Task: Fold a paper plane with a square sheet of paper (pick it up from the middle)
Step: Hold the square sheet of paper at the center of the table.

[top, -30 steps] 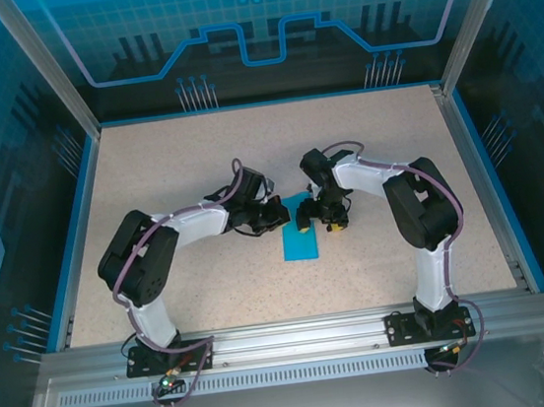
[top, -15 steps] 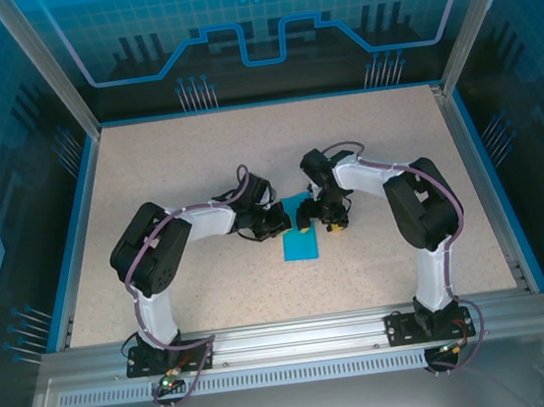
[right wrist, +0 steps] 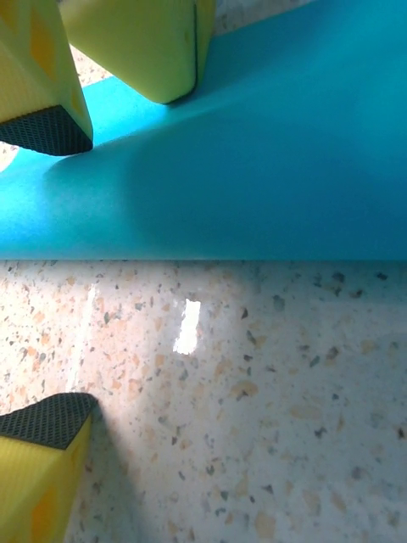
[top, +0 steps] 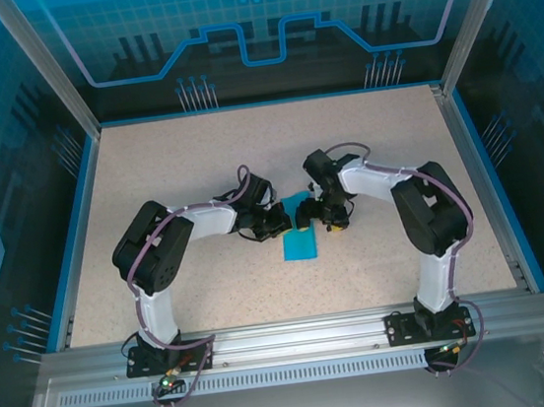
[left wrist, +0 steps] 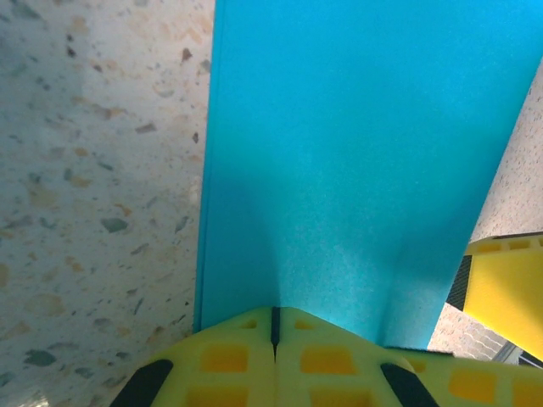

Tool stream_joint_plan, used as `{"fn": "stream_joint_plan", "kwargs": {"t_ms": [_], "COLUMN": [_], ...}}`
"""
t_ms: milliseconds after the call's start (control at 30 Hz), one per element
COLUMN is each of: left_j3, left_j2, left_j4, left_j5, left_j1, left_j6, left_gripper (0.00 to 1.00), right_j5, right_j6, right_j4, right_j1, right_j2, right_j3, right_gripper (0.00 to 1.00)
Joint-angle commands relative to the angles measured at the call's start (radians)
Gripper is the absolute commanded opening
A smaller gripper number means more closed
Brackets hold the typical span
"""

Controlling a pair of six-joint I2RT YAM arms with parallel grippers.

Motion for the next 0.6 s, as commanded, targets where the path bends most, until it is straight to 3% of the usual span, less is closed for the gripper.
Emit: {"fn": "stream_joint_plan", "kwargs": {"t_ms": [0, 100, 233, 267, 333, 433, 567], "left_j3": [-0.008, -0.006, -0.002, -0.002, 0.003, 0.003, -0.001], "left_j2": [0.044, 0.044, 0.05, 0.052, 0.058, 0.064, 0.069], "left_j4": [-0.077, -0.077, -0.076, -0.076, -0.078, -0.077, -0.077], "left_j5": [-0.066, -0.065, -0.062, -0.061, -0.06, -0.06, -0.058], "left_j1": [-0.004, -0.004, -0.003, -0.003, -0.003, -0.004, -0.004], "left_j6": [0.031, 0.033, 0.035, 0.036, 0.039, 0.038, 0.039], "left_gripper": [0.0, 0.0, 0.0, 0.0, 0.0, 0.0, 0.0], "right_j5": [-0.007, -0.133, -0.339, -0.369, -0.37, -0.397, -0.383], "right_j6": [0.025, 0.043, 0.055, 0.063, 0.079, 0.109, 0.116], "right_j4": [0.109, 0.243, 0.363, 0.379, 0.394, 0.449, 0.473], "right_j1": [-0.037, -0.101, -0.113, -0.101, -0.076, -0.068, -0.067], "right_j2": [-0.119, -0.248, -0.266, -0.249, -0.22, -0.166, -0.131], "right_j3": [-0.051, -0.143, -0.196, -0.193, -0.197, -0.215, -0.236], "right_gripper": [0.81, 0.77, 0.38, 0.26, 0.12, 0.03, 0.0]}}
